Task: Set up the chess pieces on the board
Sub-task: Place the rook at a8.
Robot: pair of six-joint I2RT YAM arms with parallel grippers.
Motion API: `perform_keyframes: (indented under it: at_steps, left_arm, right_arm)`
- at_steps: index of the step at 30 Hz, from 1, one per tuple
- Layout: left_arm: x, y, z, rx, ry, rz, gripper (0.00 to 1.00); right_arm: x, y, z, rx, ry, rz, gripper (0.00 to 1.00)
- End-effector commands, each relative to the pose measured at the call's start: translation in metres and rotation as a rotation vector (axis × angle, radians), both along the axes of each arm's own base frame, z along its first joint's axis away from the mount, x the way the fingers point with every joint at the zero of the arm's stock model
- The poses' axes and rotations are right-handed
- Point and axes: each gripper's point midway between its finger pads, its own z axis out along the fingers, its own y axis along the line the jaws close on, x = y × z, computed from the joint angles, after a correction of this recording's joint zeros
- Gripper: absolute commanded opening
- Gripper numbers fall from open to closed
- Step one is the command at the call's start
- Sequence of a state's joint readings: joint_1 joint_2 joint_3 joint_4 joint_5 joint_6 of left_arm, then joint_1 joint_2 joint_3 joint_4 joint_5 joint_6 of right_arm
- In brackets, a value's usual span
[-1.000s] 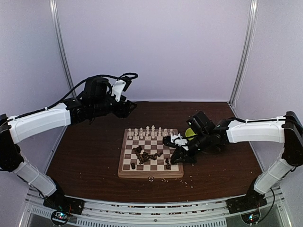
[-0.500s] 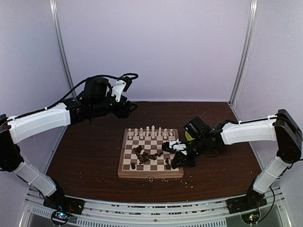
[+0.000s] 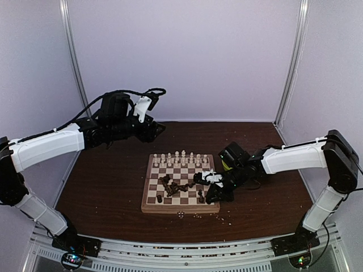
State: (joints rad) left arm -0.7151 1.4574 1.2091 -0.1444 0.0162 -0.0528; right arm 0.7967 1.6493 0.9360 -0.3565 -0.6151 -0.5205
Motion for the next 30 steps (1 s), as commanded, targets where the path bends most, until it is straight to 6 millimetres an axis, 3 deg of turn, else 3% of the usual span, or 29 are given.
perform_keyframes:
  at_steps: [1, 16, 22, 26, 30]
  left_arm:
    - [-0.005, -0.003, 0.022, -0.046, -0.034, -0.021, 0.66]
    - [-0.003, -0.004, 0.019, -0.038, -0.028, -0.020, 0.66]
    - [0.000, 0.006, 0.017, -0.024, -0.004, 0.043, 0.66]
    - [0.012, 0.039, -0.022, 0.115, 0.202, 0.281, 0.63]
    - [-0.009, 0.051, -0.069, 0.212, 0.374, 0.286, 0.57]
  right_arm:
    - [0.006, 0.002, -0.002, -0.007, -0.023, -0.014, 0.11]
    - [0.006, 0.001, 0.002, 0.002, -0.028, -0.014, 0.22]
    - [0.000, -0.001, 0.033, 0.034, -0.038, -0.014, 0.25]
    - [0.002, -0.008, 0.068, 0.073, -0.061, -0.053, 0.28]
    - [0.018, -0.015, 0.085, 0.098, -0.040, -0.138, 0.29]
